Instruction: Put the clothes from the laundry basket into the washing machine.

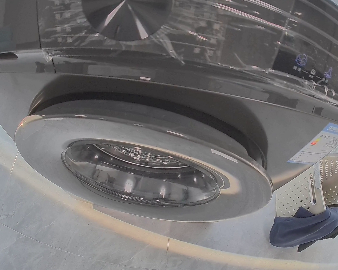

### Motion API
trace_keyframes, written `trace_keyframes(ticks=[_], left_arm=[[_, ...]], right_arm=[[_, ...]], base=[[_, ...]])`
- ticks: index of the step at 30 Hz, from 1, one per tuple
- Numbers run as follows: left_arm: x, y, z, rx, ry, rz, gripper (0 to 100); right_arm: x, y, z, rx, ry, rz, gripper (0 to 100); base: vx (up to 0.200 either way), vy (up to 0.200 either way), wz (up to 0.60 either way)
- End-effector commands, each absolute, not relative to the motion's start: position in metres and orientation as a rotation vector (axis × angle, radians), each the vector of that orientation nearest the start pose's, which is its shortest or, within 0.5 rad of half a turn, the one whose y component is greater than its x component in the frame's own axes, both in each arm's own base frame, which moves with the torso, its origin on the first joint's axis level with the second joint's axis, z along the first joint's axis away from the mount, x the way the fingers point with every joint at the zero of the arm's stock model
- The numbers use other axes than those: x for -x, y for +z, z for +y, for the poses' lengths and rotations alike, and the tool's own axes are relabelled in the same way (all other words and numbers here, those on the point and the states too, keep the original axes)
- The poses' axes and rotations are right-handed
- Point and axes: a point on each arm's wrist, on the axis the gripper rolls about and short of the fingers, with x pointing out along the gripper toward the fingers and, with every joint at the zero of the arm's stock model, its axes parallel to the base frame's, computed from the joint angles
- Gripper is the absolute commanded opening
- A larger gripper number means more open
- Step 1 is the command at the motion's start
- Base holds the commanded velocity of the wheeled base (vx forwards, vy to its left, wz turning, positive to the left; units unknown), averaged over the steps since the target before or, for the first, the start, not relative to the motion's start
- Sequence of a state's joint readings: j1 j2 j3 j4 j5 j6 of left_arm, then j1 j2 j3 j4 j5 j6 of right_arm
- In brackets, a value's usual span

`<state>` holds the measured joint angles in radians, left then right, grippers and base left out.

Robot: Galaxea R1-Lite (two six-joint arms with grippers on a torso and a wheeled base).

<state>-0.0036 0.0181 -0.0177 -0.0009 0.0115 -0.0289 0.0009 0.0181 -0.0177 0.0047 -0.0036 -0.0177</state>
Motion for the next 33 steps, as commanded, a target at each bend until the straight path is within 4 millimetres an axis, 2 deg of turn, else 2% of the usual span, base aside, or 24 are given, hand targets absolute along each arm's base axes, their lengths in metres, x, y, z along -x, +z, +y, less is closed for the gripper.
trace_keyframes(ticks=[1, 14, 15, 17, 18, 19, 20, 24, 27, 30, 33], left_arm=[[0.023, 0.076, 0.0, 0.029, 0.009, 0.001, 100], [0.023, 0.076, 0.0, 0.028, 0.009, 0.001, 100], [0.023, 0.076, 0.0, 0.026, 0.006, 0.001, 100], [0.023, 0.076, 0.0, 0.028, 0.008, 0.003, 100], [0.023, 0.076, 0.0, 0.028, 0.008, 0.001, 100], [0.023, 0.076, 0.0, 0.026, 0.008, 0.001, 100], [0.023, 0.076, 0.0, 0.021, 0.008, 0.001, 100], [0.023, 0.076, 0.0, 0.025, 0.008, 0.001, 100], [0.023, 0.076, 0.0, 0.026, 0.008, 0.001, 100], [0.023, 0.076, 0.0, 0.025, 0.008, 0.001, 100], [0.023, 0.076, 0.0, 0.025, 0.006, 0.001, 100]], right_arm=[[0.023, 0.075, 0.0, 0.014, -0.002, 0.003, 100], [0.023, 0.076, 0.0, 0.015, -0.003, -0.002, 100], [0.025, 0.084, 0.0, 0.02, -0.002, -0.043, 100], [0.041, 0.134, 0.0, 0.01, -0.001, -0.247, 100], [0.042, 0.141, 0.0, 0.007, -0.001, -0.258, 100], [0.037, 0.164, 0.0, -0.015, 0.006, -0.216, 100], [0.025, 0.167, 0.0, -0.033, 0.019, -0.129, 100], [-0.017, 0.148, 0.003, -0.129, 0.15, 0.156, 100], [-0.042, 0.149, 0.009, -0.111, 0.266, 0.217, 100], [-0.057, 0.148, 0.017, -0.086, 0.359, 0.251, 100], [-0.081, 0.15, 0.035, -0.061, 0.486, 0.314, 100]], base=[[0.0, 0.2, 0.0], [0.0, 0.0, 0.0], [0.0, 0.0, 0.0], [0.0, 0.0, 0.0], [0.0, 0.0, 0.0], [0.0, 0.0, 0.0], [0.0, 0.0, 0.0], [0.0, 0.0, 0.0], [0.0, 0.0, 0.0], [0.0, 0.0, 0.0], [0.0, 0.0, 0.0]])
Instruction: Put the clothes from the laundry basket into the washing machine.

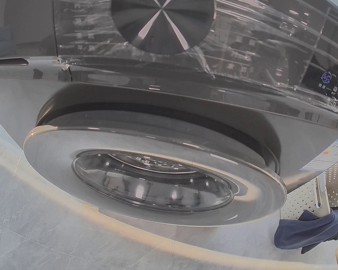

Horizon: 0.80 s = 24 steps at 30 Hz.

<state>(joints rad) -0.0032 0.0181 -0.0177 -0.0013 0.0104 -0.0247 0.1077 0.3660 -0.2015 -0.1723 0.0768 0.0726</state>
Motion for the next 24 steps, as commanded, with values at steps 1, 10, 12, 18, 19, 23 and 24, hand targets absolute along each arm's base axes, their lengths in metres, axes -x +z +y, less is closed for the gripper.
trace_keyframes(ticks=[1, 10, 12, 18, 19, 23, 24], left_arm=[[0.023, 0.076, 0.0, 0.025, 0.006, 0.001, 100], [0.022, 0.076, 0.0, 0.026, 0.006, 0.003, 100], [0.023, 0.076, 0.0, 0.025, 0.006, 0.001, 100], [0.023, 0.076, 0.0, 0.023, 0.002, 0.003, 100], [0.023, 0.076, 0.0, 0.023, 0.0, 0.002, 100], [0.023, 0.076, 0.0, 0.025, 0.0, 0.002, 100], [0.023, 0.076, 0.0, 0.025, 0.0, 0.002, 100]], right_arm=[[-0.081, 0.15, 0.035, -0.061, 0.486, 0.314, 100], [-0.138, 0.162, 0.079, -0.032, 0.616, 0.244, 100], [-0.143, 0.159, 0.084, -0.026, 0.63, 0.25, 100], [-0.151, 0.161, 0.09, -0.035, 0.643, 0.211, 100], [-0.153, 0.162, 0.092, -0.04, 0.647, 0.208, 100], [-0.156, 0.157, 0.096, -0.043, 0.654, 0.228, 100], [-0.156, 0.157, 0.097, -0.046, 0.662, 0.224, 100]], base=[[0.0, 0.0, 0.0], [0.0, 0.0, 0.0], [0.0, 0.0, 0.0], [0.0, 0.0, 0.0], [0.0, 0.0, 0.0], [0.0, 0.0, 0.0], [0.0, 0.0, 0.0]])
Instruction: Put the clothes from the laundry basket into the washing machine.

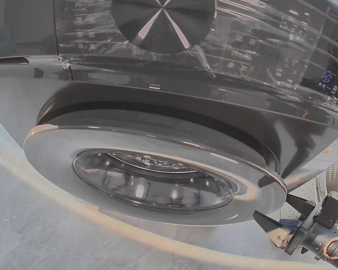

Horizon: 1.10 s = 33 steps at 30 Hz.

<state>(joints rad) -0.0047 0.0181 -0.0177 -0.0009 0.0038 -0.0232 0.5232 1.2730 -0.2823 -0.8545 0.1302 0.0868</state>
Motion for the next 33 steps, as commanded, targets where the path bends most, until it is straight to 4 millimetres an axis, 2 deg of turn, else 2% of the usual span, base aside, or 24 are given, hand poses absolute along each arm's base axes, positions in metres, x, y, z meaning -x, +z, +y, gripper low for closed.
trace_keyframes(ticks=[1, 4, 9, 18, 25, 29, 33], left_arm=[[0.023, 0.076, 0.0, 0.023, 0.0, 0.002, 100], [0.023, 0.076, 0.0, 0.021, 0.0, 0.002, 100], [0.023, 0.076, 0.0, 0.025, 0.0, 0.002, 100], [0.023, 0.076, 0.0, 0.023, 0.0, 0.003, 100], [0.023, 0.076, 0.0, 0.025, 0.0, 0.003, 100], [0.023, 0.076, 0.0, 0.025, 0.0, 0.003, 100], [0.023, 0.076, 0.0, 0.025, 0.0, 0.003, 100]], right_arm=[[-0.155, 0.157, 0.099, -0.046, 0.672, 0.225, 100], [-0.153, 0.156, 0.101, -0.046, 0.687, 0.233, 100], [-0.141, 0.141, 0.098, -0.026, 0.709, 0.285, 100], [-0.148, 0.15, 0.1, -0.037, 0.697, 0.25, 100], [-0.14, 0.135, 0.098, -0.016, 0.709, 0.316, 100], [-0.133, 0.13, 0.098, -0.01, 0.736, 0.338, 100], [-0.133, 0.135, 0.099, -0.02, 0.74, 0.314, 100]], base=[[0.0, 0.0, 0.0], [0.0, 0.0, 0.0], [-0.2, 0.0, 0.0], [-0.022, 0.0, 0.0], [-0.171, 0.0, 0.0], [0.0, 0.0, 0.0], [0.0, 0.0, 0.0]])
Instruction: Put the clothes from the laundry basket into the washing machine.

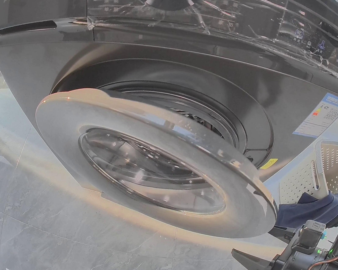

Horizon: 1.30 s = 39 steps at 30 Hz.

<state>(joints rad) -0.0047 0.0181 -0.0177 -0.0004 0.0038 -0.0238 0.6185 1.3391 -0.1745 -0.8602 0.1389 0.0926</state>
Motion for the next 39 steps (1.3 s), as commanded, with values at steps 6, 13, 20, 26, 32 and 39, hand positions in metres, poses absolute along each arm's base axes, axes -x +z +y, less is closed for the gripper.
trace_keyframes(ticks=[6, 13, 20, 26, 32, 39], left_arm=[[0.023, 0.076, 0.0, 0.023, 0.0, 0.003, 100], [0.023, 0.076, 0.0, 0.025, 0.0, 0.003, 100], [0.023, 0.076, 0.0, 0.026, 0.0, 0.003, 100], [0.023, 0.076, 0.0, 0.025, 0.0, 0.003, 100], [0.023, 0.076, 0.0, 0.023, 0.0, 0.003, 100], [0.023, 0.076, 0.0, 0.023, 0.0, 0.003, 100]], right_arm=[[-0.143, 0.14, 0.101, -0.023, 0.716, 0.295, 100], [-0.144, 0.129, 0.109, -0.013, 0.741, 0.337, 100], [-0.132, 0.124, 0.112, -0.036, 0.795, 0.351, 100], [-0.14, 0.13, 0.114, -0.041, 0.768, 0.323, 100], [-0.149, 0.134, 0.117, -0.048, 0.718, 0.283, 100], [-0.139, 0.135, 0.128, -0.048, 0.776, 0.258, 100]], base=[[0.0, 0.0, 0.0], [-0.143, 0.0, 0.0], [-0.029, 0.0, 0.0], [0.0, 0.0, 0.0], [-0.1, 0.0, 0.0], [-0.143, 0.0, 0.0]])
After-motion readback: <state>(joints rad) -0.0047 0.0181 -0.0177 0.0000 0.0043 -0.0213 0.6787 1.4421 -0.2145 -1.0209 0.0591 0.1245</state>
